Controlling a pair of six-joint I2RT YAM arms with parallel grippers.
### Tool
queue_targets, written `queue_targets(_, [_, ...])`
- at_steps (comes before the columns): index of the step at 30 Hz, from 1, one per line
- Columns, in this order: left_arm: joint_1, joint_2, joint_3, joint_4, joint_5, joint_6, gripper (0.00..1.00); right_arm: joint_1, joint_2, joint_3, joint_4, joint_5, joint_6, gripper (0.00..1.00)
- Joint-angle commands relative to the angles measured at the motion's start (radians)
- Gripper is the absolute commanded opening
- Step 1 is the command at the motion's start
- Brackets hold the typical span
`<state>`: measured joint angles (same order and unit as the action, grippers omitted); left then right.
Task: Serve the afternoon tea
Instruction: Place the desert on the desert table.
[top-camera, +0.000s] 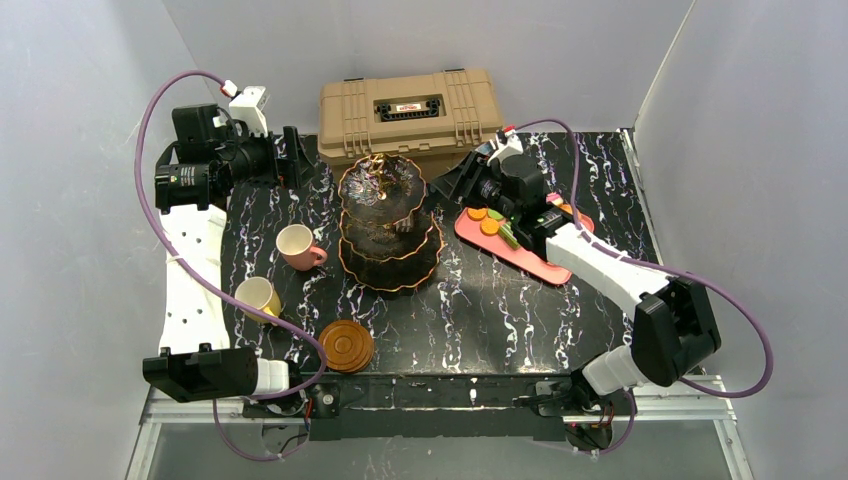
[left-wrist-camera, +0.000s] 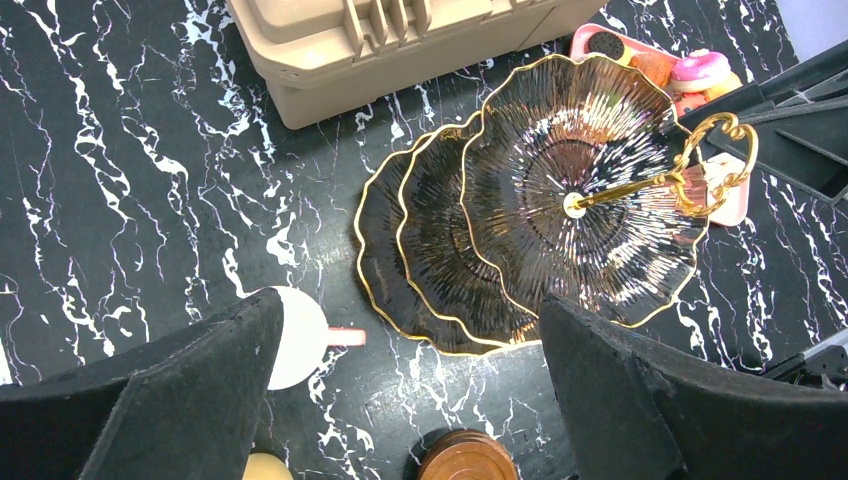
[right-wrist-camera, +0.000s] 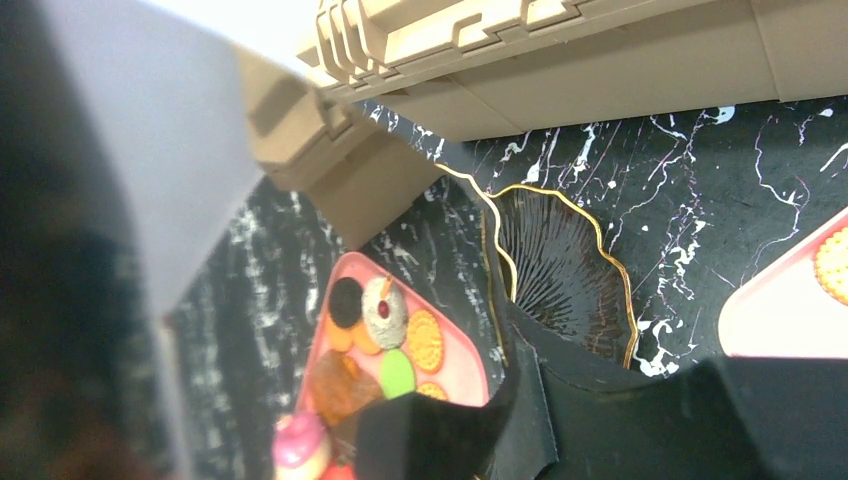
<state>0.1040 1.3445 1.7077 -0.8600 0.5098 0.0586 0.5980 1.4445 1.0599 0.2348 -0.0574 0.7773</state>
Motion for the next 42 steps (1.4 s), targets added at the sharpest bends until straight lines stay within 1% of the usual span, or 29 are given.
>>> queue_targets(1, [0.008, -0.039, -0.001, 0.007, 0.015, -0.001, 0.98, 0.003, -0.059, 0.056, 0.037, 0.004, -0.016, 0.62])
queue_targets(7, [0.008, -0.038, -0.001, 0.01, 0.017, -0.001, 0.98, -0.016, -0.102, 0.068, -0.029, 0.029, -0.062, 0.6])
queue_targets(11, [0.008, -0.042, -0.003, 0.009, 0.017, -0.002, 0.98, -0.07, -0.158, 0.052, -0.119, 0.052, -0.121, 0.57])
queue_targets(16, [0.008, -0.044, -0.01, 0.01, 0.021, 0.002, 0.98, -0.256, -0.264, -0.016, -0.196, 0.049, -0.167, 0.48])
queue_targets(21, [0.007, -0.039, -0.009, 0.01, 0.024, -0.003, 0.98, -0.392, -0.322, -0.034, -0.316, 0.144, -0.282, 0.48])
queue_targets(25, [0.007, -0.038, -0.007, 0.009, 0.027, -0.006, 0.98, -0.463, -0.299, -0.041, -0.323, 0.195, -0.333, 0.49])
queue_targets(28, [0.007, -0.038, -0.012, 0.009, 0.029, -0.006, 0.98, -0.492, -0.264, -0.046, -0.314, 0.224, -0.344, 0.49])
queue_targets(33, [0.008, -0.038, -0.016, 0.01, 0.025, 0.0, 0.98, -0.512, -0.225, -0.085, -0.276, 0.271, -0.341, 0.51])
queue_targets(36, [0.008, -0.031, -0.014, 0.009, 0.03, -0.004, 0.98, -0.52, -0.204, -0.111, -0.246, 0.273, -0.329, 0.53])
queue_targets(41, [0.007, -0.025, -0.011, 0.01, 0.041, -0.011, 0.98, -0.527, -0.159, -0.122, -0.244, 0.286, -0.322, 0.57])
queue_targets(42, [0.007, -0.025, -0.01, 0.009, 0.038, -0.011, 0.98, -0.529, -0.153, -0.125, -0.217, 0.29, -0.321, 0.58])
